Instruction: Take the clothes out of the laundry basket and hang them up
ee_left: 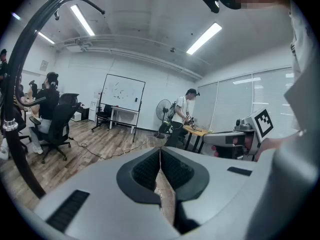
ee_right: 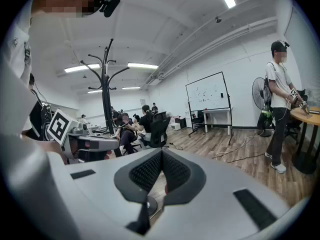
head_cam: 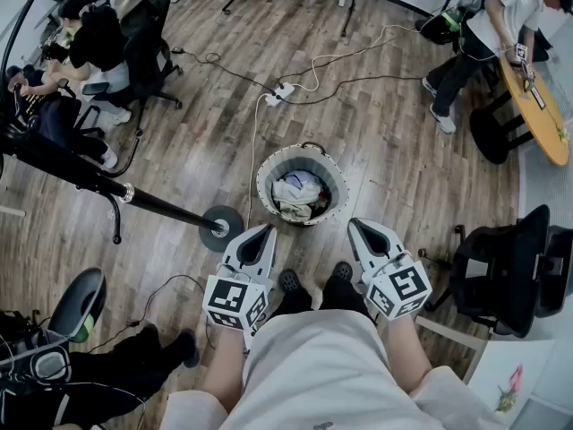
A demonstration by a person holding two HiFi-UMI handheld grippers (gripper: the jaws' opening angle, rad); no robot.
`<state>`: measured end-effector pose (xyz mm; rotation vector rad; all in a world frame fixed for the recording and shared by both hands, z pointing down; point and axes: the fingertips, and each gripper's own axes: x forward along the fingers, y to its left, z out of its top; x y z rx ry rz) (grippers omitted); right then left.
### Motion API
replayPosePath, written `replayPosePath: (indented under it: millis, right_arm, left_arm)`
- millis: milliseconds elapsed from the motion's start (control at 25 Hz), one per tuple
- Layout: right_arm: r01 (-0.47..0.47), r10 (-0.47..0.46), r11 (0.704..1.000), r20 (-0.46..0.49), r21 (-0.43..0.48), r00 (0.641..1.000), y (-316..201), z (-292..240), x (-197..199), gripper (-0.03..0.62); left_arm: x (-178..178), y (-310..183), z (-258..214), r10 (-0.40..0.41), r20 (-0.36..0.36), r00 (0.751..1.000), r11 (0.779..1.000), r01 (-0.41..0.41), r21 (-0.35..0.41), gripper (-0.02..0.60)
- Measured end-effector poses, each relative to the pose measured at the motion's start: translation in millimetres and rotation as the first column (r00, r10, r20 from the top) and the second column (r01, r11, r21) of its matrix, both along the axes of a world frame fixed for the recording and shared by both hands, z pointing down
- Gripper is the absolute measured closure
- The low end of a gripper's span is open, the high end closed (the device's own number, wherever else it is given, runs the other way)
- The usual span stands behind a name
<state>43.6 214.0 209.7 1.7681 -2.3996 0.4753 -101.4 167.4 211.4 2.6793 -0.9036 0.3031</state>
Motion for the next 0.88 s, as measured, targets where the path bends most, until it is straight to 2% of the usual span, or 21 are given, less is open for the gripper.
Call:
replayPosePath:
  millis: [440, 880]
  right_arm:
    - [-0.016, 0.016, 1.000, 0.019, -0.001, 1.000, -6.3, 4.5, -1.2, 0.589]
    - [-0.009, 0.009, 1.000, -0.017, -0.007, 1.000, -4.6, 5.4, -10.4, 0.588]
  left_arm:
    - [-1.6, -6.0, 3.6, 0.010, 0.003, 1.000, 1.000, -0.010, -0.004, 0.560]
    - [-5.9, -3.9, 3.9, 0.021, -0.008, 1.000, 1.000, -0.021, -0.002, 0.560]
